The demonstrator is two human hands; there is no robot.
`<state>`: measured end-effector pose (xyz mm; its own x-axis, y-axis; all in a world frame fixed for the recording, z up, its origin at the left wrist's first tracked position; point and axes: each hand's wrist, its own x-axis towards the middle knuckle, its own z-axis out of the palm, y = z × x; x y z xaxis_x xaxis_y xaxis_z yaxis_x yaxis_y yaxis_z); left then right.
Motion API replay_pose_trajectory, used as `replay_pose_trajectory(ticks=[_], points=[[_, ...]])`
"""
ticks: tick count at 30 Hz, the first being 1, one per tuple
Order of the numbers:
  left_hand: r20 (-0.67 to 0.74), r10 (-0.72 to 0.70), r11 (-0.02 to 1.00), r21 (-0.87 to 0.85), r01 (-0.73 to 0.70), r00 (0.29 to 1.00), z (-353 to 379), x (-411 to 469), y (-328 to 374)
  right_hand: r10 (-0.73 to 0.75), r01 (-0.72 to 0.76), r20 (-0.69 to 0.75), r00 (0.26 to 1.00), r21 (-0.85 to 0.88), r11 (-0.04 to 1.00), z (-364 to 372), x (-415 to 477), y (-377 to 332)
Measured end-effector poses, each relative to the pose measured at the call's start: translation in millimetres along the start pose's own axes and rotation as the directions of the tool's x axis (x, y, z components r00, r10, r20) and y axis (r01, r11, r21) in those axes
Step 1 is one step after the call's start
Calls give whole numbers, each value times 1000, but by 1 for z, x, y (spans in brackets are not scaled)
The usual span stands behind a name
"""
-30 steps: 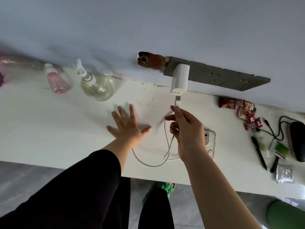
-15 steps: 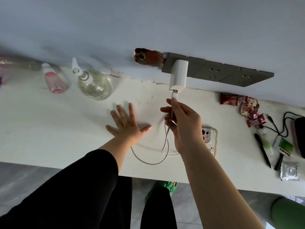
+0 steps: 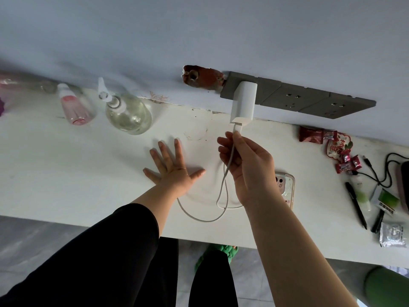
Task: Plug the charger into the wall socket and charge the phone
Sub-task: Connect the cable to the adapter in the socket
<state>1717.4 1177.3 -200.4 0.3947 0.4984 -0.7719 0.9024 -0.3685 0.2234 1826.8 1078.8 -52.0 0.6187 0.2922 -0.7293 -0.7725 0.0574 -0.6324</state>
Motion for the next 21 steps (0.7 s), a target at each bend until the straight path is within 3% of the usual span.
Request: replay_pose_trajectory(ticks=[18,21], points=[[12,17,1000,-11,-17,1000,-2,-3,1,44,-44,65,997,5,999,-5,5,-6],[29,21,1000,4,-22,999,-6,-6,0,18,-8,46,999,-228,974,-12,3,-10]])
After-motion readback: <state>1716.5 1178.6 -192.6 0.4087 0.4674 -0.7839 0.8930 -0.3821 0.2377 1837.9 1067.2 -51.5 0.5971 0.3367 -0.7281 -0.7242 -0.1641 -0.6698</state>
